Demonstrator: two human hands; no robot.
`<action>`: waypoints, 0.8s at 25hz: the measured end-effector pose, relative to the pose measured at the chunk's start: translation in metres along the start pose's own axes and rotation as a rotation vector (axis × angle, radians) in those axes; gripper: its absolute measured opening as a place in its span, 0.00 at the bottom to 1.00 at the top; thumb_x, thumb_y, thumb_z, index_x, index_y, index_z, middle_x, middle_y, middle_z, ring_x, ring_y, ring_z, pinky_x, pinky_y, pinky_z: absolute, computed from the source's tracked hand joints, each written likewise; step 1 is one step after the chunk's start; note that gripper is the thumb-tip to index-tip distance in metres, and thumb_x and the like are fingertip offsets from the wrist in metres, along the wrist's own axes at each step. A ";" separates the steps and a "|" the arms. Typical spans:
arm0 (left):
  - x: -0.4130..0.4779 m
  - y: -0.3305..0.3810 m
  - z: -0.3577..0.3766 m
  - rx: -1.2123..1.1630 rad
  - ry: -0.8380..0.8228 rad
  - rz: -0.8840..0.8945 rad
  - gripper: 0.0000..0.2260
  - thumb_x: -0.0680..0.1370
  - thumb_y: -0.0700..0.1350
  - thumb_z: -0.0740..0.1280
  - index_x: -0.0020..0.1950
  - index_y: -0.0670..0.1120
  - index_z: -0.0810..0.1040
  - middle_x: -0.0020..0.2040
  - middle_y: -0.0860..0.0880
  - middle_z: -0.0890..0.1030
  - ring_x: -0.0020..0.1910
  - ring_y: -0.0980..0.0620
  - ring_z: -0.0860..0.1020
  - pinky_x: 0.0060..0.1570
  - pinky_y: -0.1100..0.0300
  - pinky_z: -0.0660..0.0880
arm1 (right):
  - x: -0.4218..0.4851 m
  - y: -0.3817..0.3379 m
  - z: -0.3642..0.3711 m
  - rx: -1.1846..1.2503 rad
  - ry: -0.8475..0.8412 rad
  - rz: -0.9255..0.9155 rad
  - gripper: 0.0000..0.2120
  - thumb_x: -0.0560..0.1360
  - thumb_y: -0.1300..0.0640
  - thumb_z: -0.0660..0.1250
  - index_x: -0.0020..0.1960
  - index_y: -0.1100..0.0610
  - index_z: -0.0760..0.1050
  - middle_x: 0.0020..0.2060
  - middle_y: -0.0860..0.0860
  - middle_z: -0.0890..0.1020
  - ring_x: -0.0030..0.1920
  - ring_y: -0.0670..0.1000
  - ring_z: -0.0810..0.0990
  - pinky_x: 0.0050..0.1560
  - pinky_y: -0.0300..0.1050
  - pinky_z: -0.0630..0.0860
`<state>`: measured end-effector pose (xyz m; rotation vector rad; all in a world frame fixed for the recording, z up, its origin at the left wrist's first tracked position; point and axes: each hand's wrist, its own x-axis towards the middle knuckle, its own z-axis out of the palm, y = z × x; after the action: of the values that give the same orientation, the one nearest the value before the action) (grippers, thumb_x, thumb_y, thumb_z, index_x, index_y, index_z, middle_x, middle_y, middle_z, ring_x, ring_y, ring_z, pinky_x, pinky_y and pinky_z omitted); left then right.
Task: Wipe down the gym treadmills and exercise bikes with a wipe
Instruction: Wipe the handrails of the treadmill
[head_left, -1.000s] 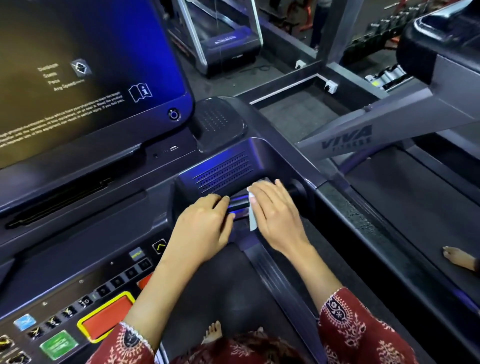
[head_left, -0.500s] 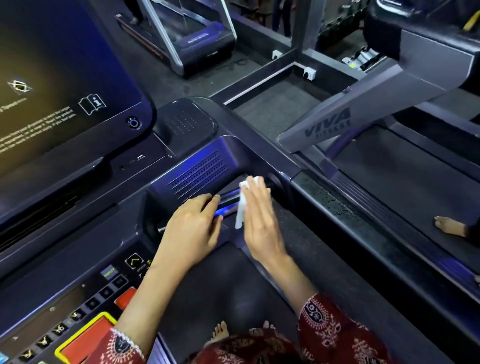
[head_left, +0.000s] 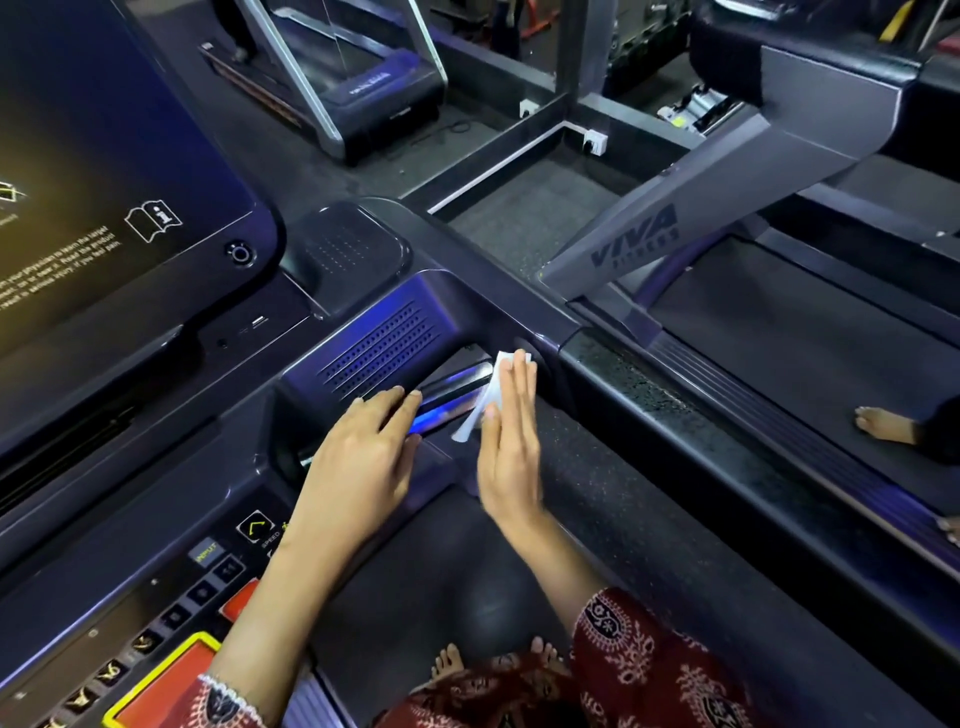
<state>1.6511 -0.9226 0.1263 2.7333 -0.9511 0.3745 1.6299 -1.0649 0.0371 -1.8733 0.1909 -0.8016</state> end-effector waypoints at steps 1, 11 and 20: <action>-0.001 0.001 0.000 0.002 0.005 0.003 0.17 0.70 0.34 0.73 0.57 0.33 0.79 0.54 0.36 0.80 0.50 0.36 0.81 0.54 0.40 0.74 | -0.004 -0.005 0.005 0.039 0.012 0.043 0.22 0.83 0.57 0.49 0.74 0.66 0.56 0.75 0.58 0.55 0.77 0.54 0.50 0.76 0.47 0.52; -0.013 -0.004 -0.005 0.018 0.081 0.009 0.14 0.72 0.37 0.66 0.57 0.35 0.80 0.55 0.38 0.80 0.51 0.38 0.81 0.53 0.44 0.77 | -0.025 -0.054 0.040 0.315 0.144 0.360 0.26 0.80 0.57 0.51 0.73 0.60 0.42 0.74 0.51 0.42 0.73 0.34 0.42 0.71 0.28 0.45; -0.029 -0.008 -0.023 0.100 0.123 0.050 0.13 0.70 0.34 0.66 0.53 0.34 0.81 0.52 0.37 0.81 0.49 0.38 0.79 0.54 0.47 0.74 | -0.016 -0.067 0.052 0.411 0.167 0.656 0.28 0.83 0.63 0.50 0.76 0.61 0.38 0.77 0.57 0.42 0.77 0.49 0.47 0.76 0.48 0.48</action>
<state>1.6308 -0.8932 0.1376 2.7418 -0.9948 0.6071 1.6341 -0.9883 0.0763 -1.2392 0.6556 -0.4869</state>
